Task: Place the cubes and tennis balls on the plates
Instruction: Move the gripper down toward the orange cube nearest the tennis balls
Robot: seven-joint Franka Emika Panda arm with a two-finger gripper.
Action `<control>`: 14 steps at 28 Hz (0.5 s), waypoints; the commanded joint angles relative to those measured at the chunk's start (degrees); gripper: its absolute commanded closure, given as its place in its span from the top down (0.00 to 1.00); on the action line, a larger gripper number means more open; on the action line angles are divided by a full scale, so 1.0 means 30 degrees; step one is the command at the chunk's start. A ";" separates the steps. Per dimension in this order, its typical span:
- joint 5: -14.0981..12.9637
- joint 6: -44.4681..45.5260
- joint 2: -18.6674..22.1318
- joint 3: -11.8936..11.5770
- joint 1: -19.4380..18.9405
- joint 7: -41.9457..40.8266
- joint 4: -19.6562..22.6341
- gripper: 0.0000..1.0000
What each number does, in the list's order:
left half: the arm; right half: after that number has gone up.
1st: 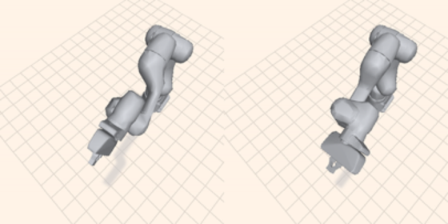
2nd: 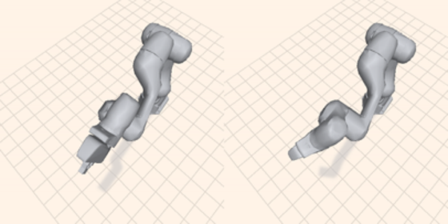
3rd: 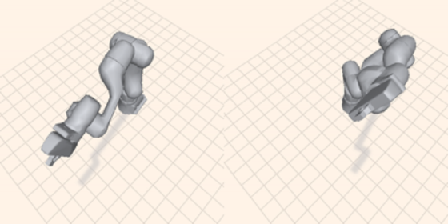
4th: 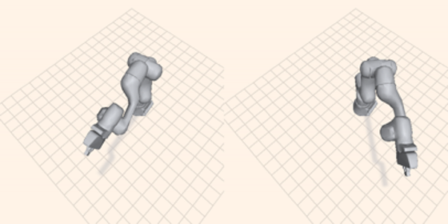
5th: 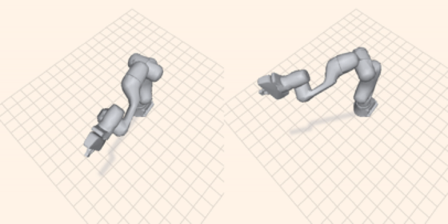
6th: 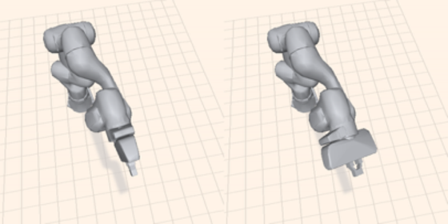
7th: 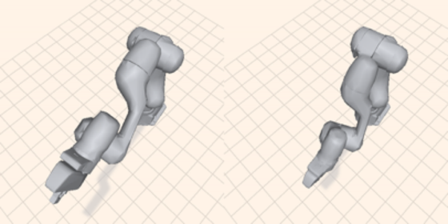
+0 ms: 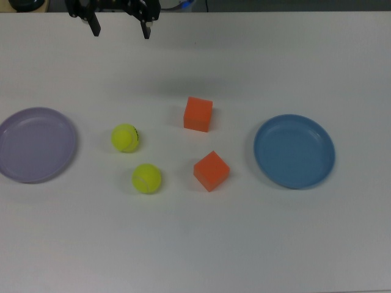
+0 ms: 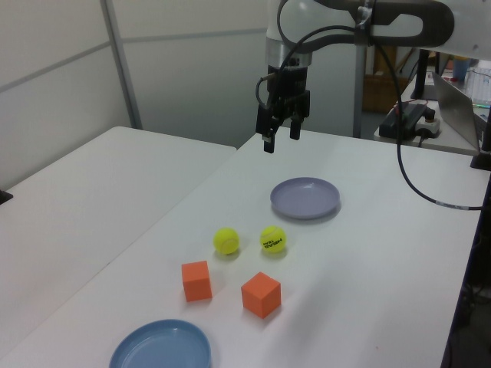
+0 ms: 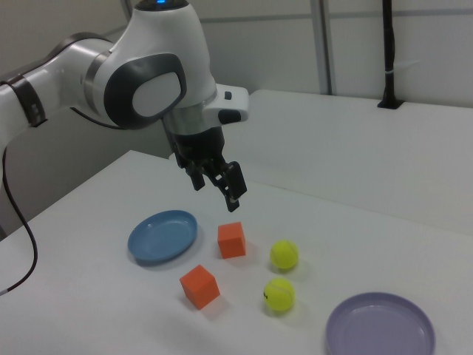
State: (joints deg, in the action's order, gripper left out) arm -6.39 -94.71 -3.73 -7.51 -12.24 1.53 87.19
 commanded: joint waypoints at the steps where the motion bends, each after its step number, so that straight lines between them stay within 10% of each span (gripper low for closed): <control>1: -0.0034 -0.0907 0.0129 0.0887 0.0067 0.1733 0.0724 1.00; 14: 0.0108 -0.3555 0.0158 0.2826 0.0036 0.4236 0.3804 1.00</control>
State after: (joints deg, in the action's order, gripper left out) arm -6.45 -101.62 -4.31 -0.14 -12.35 11.50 94.23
